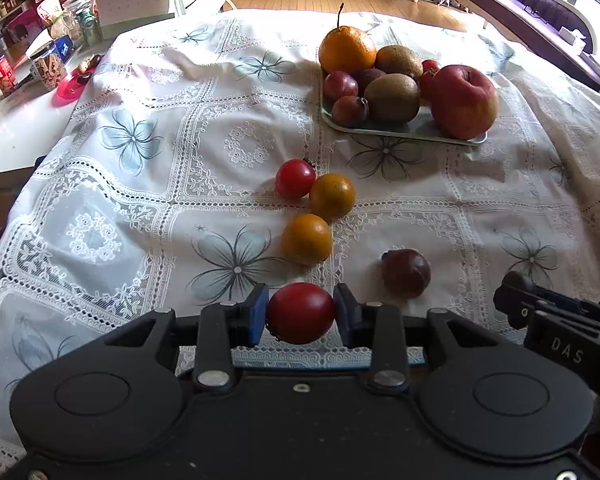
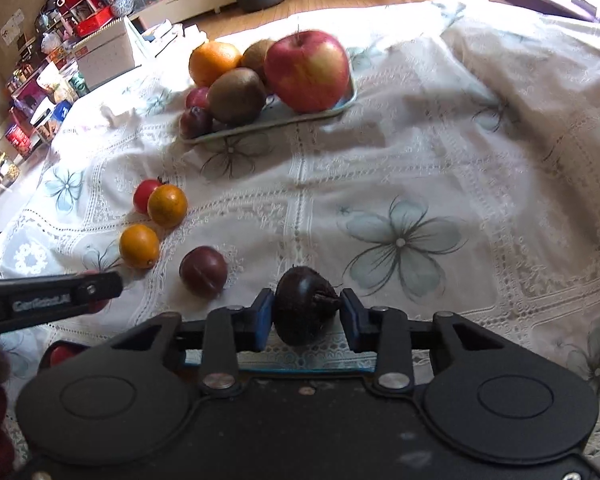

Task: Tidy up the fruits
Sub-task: 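Lift the plum with the right gripper toward the tray while the left carries the tomato there, then open the right gripper over the tray while the left releases the tomato there, then move both grippers back to the cloth and grasp a red plum with the right gripper, then grasp a small orange with the left gripper while the right holds the plum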

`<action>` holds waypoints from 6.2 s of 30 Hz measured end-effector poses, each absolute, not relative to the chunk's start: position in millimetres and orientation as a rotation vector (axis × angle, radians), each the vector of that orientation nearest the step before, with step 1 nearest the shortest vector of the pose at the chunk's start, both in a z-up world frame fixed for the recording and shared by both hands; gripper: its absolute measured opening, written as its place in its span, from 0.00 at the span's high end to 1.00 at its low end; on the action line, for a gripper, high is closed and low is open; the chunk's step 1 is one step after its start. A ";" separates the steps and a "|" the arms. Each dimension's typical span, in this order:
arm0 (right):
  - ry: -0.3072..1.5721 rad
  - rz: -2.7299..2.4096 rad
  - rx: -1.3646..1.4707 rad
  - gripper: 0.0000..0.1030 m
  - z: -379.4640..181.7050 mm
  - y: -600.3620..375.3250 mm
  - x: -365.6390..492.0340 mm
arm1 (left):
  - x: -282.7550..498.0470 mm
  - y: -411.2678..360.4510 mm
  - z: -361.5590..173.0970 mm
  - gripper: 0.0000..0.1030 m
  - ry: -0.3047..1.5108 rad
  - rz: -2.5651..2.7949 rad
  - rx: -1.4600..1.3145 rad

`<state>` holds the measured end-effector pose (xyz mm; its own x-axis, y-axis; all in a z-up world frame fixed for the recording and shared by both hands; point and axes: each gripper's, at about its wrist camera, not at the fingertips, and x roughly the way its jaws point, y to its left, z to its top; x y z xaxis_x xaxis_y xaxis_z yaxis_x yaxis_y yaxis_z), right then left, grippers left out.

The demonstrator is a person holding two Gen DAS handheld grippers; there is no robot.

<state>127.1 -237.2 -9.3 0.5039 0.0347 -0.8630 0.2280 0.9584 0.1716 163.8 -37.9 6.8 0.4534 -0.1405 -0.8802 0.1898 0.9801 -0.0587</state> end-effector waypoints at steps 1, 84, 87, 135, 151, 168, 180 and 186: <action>1.023 -0.126 0.278 0.64 -4.0 -238.8 123.7 | 159.4 -36.0 12.1 0.57 1.076 -0.201 0.047; 1.049 -0.119 0.236 0.46 48.6 -210.6 -1.7 | 56.4 -15.4 20.8 0.56 1.076 -0.203 0.079; 1.030 -0.103 0.240 0.46 51.4 -211.0 4.1 | 62.9 -16.1 24.3 0.56 1.064 -0.203 0.079; 1.018 -0.025 0.031 0.57 -23.1 -152.4 178.9 | 194.5 7.2 -8.8 0.56 1.089 -0.074 0.061; 1.035 -0.002 0.133 0.65 -25.7 -170.4 172.1 | 201.6 -10.2 -11.0 0.56 1.110 -0.127 0.062; 0.945 -0.141 0.270 0.64 11.5 -245.2 127.3 | 218.6 -62.1 -23.9 0.56 1.079 -0.228 0.119; 0.934 -0.125 0.255 0.64 13.1 -239.0 113.3 | 230.9 -67.6 -50.4 0.52 1.115 -0.180 0.143; 0.920 -0.122 0.278 0.64 25.8 -238.3 104.0 | 214.6 -63.0 -25.9 0.53 1.089 -0.128 0.134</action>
